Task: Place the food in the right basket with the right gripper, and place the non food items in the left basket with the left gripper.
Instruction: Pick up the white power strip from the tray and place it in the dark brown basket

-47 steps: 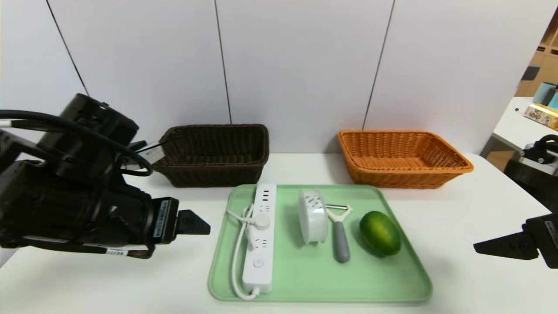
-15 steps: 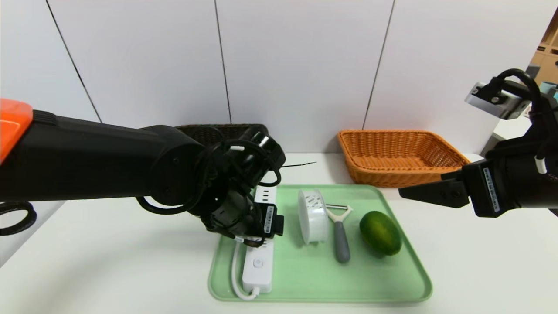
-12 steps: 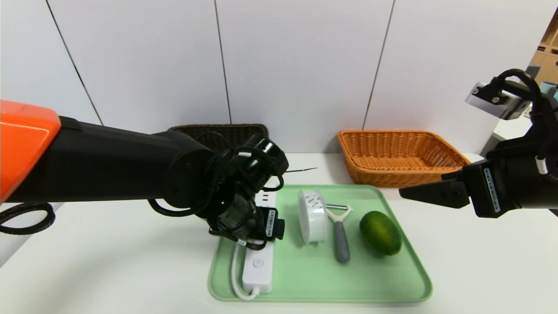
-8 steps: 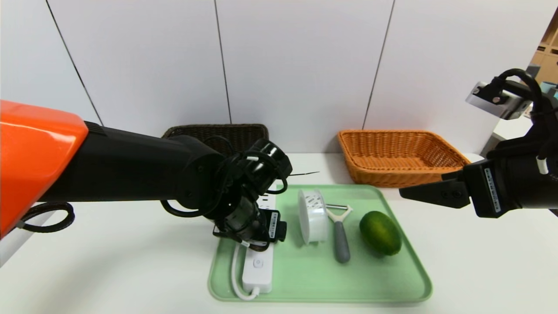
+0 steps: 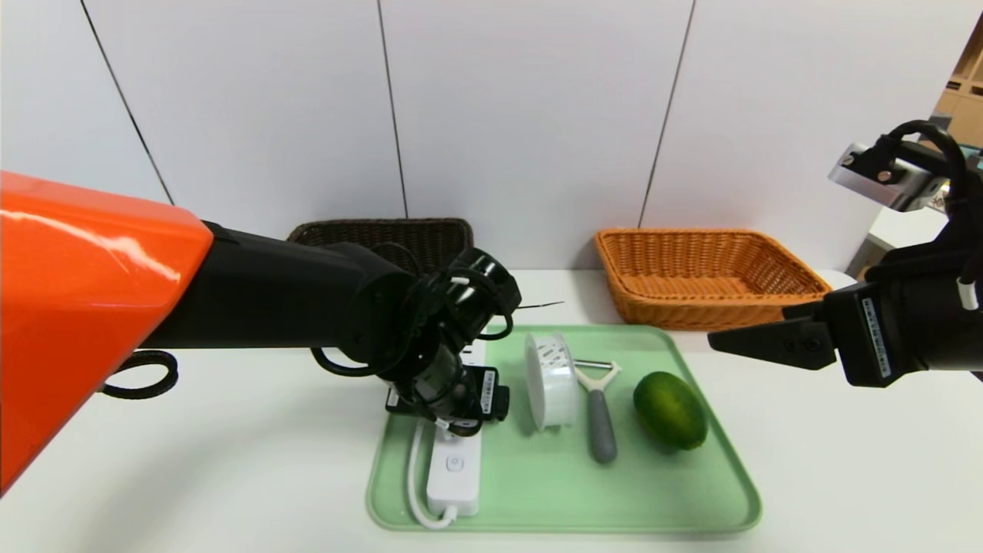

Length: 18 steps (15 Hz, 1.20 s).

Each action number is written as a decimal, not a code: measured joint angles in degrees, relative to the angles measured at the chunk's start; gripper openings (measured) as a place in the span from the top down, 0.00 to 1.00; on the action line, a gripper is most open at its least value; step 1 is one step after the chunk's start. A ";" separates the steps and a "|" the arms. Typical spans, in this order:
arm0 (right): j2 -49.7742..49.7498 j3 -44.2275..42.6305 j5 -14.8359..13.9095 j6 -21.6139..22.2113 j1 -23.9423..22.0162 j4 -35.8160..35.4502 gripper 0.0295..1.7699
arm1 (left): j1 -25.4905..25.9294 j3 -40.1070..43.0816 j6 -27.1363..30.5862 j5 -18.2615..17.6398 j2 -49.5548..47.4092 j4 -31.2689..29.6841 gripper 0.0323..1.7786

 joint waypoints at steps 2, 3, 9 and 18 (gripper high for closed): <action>-0.16 0.17 0.00 0.00 0.00 0.00 0.04 | 0.11 -0.13 -0.20 0.16 0.48 -0.09 0.05; -0.22 0.28 0.02 -0.02 0.00 0.01 0.04 | 0.18 -0.13 -0.29 0.49 0.67 -0.11 0.05; -0.33 0.39 0.00 -0.02 0.00 -0.02 0.04 | 0.29 -0.69 -0.50 2.94 1.49 0.10 0.05; -0.33 0.37 0.11 -0.10 0.06 -0.11 0.04 | 0.02 -1.68 -0.60 5.95 2.78 0.18 0.05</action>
